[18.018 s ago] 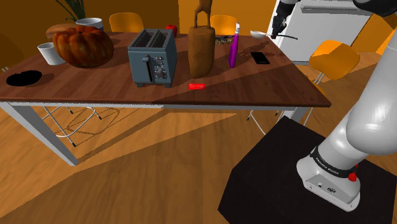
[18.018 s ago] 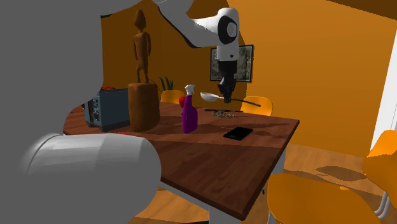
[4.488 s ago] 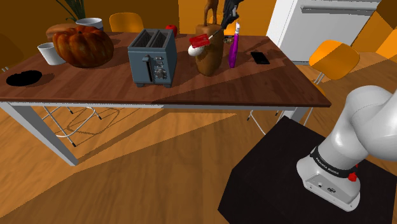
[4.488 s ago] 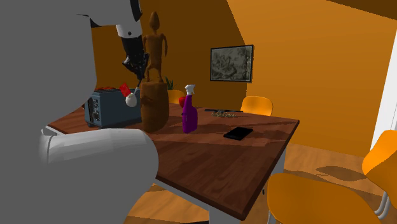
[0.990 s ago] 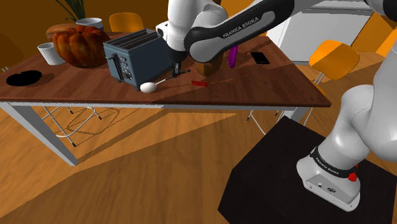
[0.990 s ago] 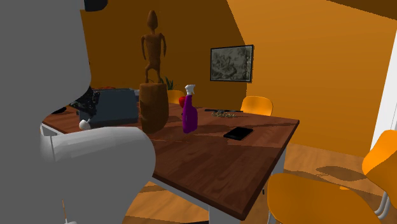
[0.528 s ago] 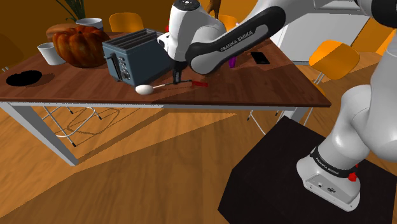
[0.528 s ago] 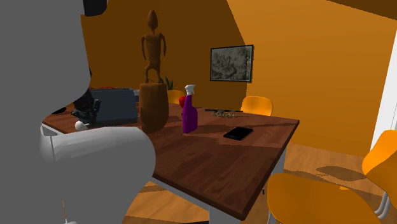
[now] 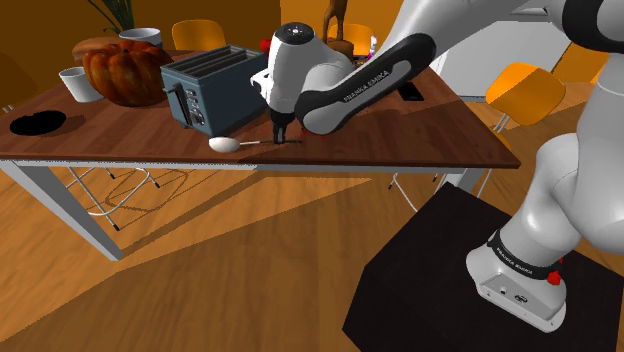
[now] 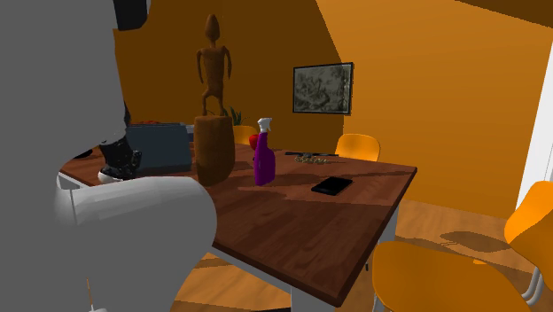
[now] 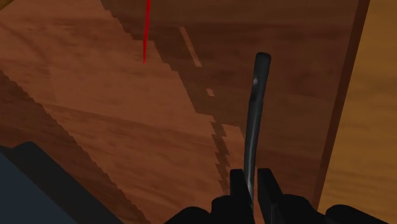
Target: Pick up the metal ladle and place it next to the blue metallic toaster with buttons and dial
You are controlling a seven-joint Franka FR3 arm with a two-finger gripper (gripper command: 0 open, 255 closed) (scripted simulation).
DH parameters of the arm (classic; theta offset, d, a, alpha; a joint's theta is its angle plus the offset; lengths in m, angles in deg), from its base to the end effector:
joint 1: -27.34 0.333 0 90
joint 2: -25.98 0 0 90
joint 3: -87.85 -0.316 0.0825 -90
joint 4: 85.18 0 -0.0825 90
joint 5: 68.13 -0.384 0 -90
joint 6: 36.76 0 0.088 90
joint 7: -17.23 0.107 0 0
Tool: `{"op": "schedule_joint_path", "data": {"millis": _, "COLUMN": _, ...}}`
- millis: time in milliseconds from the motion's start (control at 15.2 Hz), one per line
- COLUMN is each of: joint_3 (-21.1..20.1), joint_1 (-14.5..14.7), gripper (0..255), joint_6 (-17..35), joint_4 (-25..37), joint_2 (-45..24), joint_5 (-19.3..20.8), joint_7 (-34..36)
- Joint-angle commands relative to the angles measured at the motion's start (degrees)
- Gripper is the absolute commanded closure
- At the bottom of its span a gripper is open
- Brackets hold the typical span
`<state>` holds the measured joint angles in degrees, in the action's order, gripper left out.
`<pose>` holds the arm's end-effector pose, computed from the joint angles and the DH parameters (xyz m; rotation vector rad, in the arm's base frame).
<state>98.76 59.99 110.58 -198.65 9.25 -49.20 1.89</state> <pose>0.5823 0.2444 0.3529 2.5595 1.2615 0.4479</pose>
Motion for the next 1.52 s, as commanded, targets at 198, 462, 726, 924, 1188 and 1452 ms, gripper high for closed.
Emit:
{"op": "schedule_joint_path", "data": {"millis": 198, "joint_3": 0.1, "joint_1": 0.0, "gripper": 255, "joint_6": 1.0, "joint_4": -0.1, "joint_2": -0.9, "joint_5": 0.2, "joint_7": 0.4}}
{"op": "schedule_joint_path", "data": {"millis": 462, "joint_3": 0.1, "joint_1": 0.0, "gripper": 255, "joint_6": 1.0, "joint_4": -0.1, "joint_2": -0.9, "joint_5": 0.2, "joint_7": 0.4}}
{"op": "schedule_joint_path", "data": {"millis": 726, "joint_3": 0.1, "joint_1": 0.0, "gripper": 0, "joint_6": 1.0, "joint_4": -0.1, "joint_2": -0.9, "joint_5": 0.2, "joint_7": 0.4}}
{"op": "schedule_joint_path", "data": {"millis": 924, "joint_3": 0.0, "joint_1": 0.3, "gripper": 0, "joint_6": -0.3, "joint_4": -0.6, "joint_2": 0.8, "joint_5": 0.3, "joint_7": 0.4}}
{"op": "schedule_joint_path", "data": {"millis": 1188, "joint_3": -0.3, "joint_1": 1.2, "gripper": 0, "joint_6": -4.1, "joint_4": -1.4, "joint_2": 5.3, "joint_5": 0.4, "joint_7": 0.5}}
{"op": "schedule_joint_path", "data": {"millis": 1452, "joint_3": -0.3, "joint_1": 1.2, "gripper": 0, "joint_6": -4.1, "joint_4": -1.4, "joint_2": 5.3, "joint_5": 0.4, "joint_7": 0.5}}
